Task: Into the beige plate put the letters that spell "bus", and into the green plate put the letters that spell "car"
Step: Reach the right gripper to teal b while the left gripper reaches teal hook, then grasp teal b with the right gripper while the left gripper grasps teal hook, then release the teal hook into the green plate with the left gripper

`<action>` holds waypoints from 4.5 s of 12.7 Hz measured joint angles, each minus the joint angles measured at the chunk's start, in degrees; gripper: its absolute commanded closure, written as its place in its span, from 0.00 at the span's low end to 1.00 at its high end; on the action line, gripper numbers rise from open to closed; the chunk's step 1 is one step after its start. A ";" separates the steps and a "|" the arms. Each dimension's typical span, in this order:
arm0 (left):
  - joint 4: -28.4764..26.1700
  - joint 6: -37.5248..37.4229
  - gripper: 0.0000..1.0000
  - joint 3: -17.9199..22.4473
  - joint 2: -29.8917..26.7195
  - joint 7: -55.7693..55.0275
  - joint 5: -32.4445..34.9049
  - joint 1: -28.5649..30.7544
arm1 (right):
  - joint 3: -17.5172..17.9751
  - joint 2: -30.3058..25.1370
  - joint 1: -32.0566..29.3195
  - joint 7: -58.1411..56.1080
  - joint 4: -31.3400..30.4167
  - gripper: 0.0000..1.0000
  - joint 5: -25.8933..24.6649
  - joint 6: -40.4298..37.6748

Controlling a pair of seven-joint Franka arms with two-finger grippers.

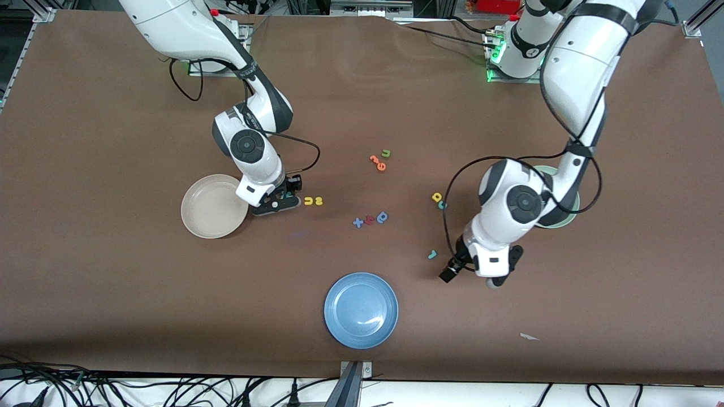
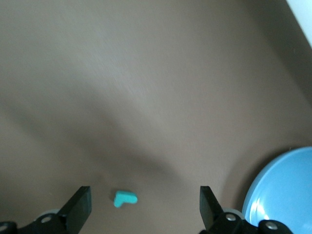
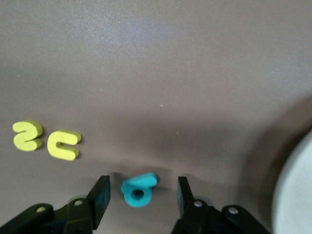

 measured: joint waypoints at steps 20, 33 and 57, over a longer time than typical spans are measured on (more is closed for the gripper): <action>2.23 -4.73 0.35 9.16 4.99 -1.20 1.45 -10.60 | 0.01 0.61 0.16 -0.08 0.26 0.21 -0.44 0.43; 4.74 -5.37 0.93 9.05 6.50 -1.23 1.45 -10.64 | -0.50 -0.87 0.12 13.88 0.35 0.39 -0.38 -9.85; -3.35 -37.64 1.00 9.53 -10.19 57.77 1.12 19.08 | -0.42 -3.77 -0.23 31.83 -7.75 0.77 3.10 1.23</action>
